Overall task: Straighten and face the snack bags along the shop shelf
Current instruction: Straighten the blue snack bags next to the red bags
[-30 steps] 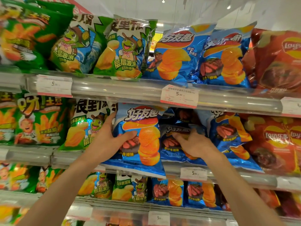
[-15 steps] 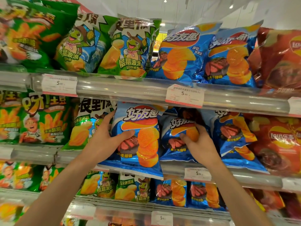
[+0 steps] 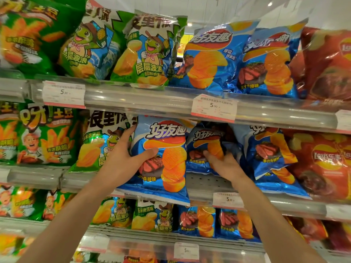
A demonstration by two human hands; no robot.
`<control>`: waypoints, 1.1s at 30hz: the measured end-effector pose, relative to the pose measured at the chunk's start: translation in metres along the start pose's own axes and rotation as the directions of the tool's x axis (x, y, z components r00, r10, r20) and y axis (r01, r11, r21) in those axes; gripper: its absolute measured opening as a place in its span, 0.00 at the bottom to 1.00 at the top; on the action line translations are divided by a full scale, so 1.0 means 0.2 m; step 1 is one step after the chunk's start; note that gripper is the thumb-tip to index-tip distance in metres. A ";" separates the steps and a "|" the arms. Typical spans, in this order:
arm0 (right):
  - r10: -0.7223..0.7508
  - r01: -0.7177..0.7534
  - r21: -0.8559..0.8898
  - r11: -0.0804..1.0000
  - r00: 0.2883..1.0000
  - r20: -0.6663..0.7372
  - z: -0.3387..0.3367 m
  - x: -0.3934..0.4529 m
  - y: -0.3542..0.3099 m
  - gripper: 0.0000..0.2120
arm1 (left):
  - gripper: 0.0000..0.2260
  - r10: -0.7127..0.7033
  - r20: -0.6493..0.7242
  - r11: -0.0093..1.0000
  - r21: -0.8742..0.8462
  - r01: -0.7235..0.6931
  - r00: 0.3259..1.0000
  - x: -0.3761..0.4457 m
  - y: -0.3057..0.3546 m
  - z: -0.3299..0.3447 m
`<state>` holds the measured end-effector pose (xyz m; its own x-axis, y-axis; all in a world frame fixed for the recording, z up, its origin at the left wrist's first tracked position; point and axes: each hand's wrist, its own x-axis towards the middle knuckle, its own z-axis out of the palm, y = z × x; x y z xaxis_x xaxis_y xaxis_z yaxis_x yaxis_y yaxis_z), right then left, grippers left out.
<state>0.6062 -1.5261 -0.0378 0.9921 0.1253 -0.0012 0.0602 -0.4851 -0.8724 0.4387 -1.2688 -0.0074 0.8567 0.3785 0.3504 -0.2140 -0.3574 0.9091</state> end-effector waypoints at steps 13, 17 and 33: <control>-0.233 0.210 -0.103 0.972 0.907 -0.350 0.11 0.01 -0.05 0.25 | 0.37 -0.013 -0.010 0.999 -0.036 0.012 1.000 0.00 0.01 0.04; -0.066 0.047 -0.072 0.996 0.956 -0.287 0.13 0.05 -0.02 0.37 | 0.41 0.002 -0.016 1.000 0.025 -0.001 1.000 0.01 0.00 0.04; -0.274 0.235 0.338 0.911 0.959 0.072 0.09 -0.38 -0.09 0.26 | 0.29 0.068 0.038 0.997 -0.030 -0.067 0.997 0.00 0.04 0.33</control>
<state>0.5287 -1.5118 -0.0303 0.9272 0.3150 0.2025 0.2505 -0.1200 -0.9606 0.4683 -1.3289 -0.0147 0.8575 0.3206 0.4023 -0.2843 -0.3564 0.8900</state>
